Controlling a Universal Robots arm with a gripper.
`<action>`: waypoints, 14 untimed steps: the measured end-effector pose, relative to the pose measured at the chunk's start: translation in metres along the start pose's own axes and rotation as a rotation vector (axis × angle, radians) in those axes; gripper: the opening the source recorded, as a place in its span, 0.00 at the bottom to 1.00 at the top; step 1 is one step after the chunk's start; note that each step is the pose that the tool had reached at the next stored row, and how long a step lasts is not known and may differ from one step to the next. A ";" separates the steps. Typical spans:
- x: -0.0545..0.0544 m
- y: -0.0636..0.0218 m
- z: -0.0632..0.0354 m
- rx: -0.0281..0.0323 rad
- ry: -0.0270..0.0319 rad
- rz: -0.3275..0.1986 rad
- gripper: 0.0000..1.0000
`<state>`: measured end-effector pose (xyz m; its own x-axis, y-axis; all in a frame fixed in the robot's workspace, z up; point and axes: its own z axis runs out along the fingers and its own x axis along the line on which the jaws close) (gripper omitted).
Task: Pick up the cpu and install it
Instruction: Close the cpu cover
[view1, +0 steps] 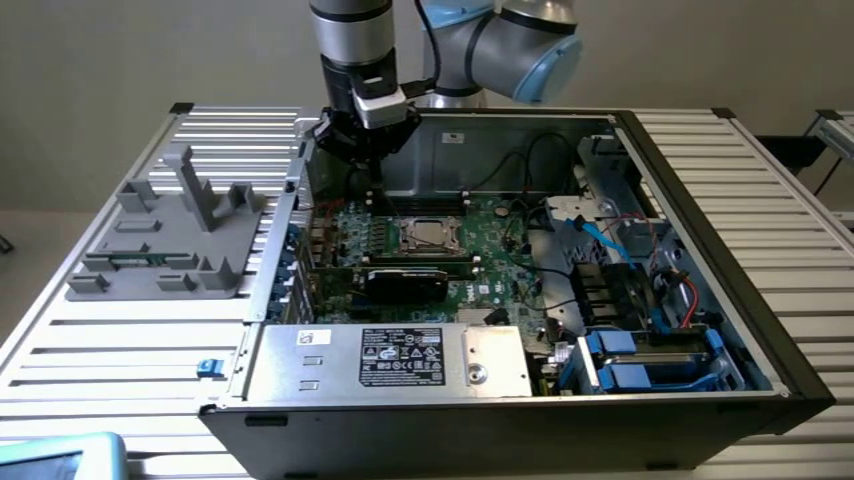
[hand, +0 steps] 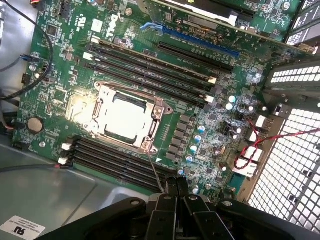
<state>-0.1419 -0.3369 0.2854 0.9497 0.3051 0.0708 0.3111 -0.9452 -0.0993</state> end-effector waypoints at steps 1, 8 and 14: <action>0.000 -0.0001 0.0000 0.0030 0.0017 0.007 0.12; -0.001 -0.0002 0.0013 0.0386 0.0136 0.060 0.12; -0.002 -0.0006 0.0045 0.0420 -0.0024 0.094 0.12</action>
<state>-0.1440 -0.3365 0.2808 0.9749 0.2152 0.0568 0.2214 -0.9641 -0.1469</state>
